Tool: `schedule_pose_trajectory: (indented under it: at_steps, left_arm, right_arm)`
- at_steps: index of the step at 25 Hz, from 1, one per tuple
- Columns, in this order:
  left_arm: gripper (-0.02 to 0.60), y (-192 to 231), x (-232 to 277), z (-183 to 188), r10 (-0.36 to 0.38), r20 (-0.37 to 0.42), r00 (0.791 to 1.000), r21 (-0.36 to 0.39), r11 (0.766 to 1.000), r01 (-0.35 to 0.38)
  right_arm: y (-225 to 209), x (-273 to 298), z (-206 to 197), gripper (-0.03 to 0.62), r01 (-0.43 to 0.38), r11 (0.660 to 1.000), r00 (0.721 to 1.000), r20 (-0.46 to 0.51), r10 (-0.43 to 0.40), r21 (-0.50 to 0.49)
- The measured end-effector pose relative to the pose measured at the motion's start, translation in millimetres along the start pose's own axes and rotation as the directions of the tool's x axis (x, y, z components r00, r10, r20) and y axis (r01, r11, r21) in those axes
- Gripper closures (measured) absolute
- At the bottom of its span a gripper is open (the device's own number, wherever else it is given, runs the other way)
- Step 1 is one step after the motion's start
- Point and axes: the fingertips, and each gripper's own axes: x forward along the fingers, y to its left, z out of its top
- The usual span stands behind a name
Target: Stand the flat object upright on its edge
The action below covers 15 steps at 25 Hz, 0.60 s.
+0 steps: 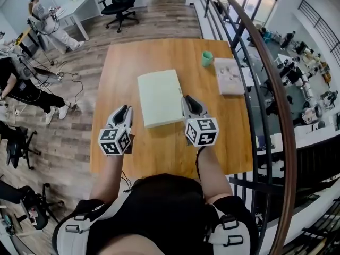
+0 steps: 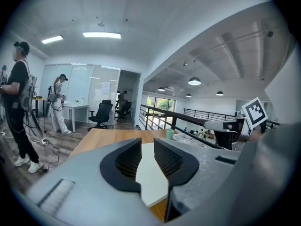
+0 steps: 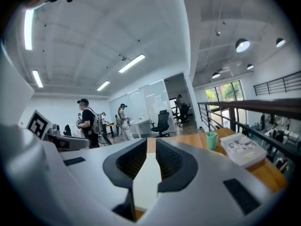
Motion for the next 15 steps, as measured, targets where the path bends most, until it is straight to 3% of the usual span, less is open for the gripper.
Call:
schedule_pose_trajectory:
  at_steps: [3,8,15]
  left_arm:
    - [0.464,6,14,-11,-0.003,-0.046,0.999,-0.041,0.999,0.001]
    - [0.449,17,46,-31,-0.007,-0.124,0.992,-0.083,0.997,-0.004]
    - [0.434,45,91,-61,-0.003,-0.221,0.975,-0.167,0.985,-0.035]
  right_arm:
    - [-14,20,-10,0.519,-0.038,0.997,0.997,-0.059,0.042,0.060]
    - [-44,57,-29,0.479,-0.063,0.995,0.984,-0.163,0.076,0.082]
    - [-76,107,-68,0.465,-0.093,0.989,0.937,-0.326,0.124,0.111]
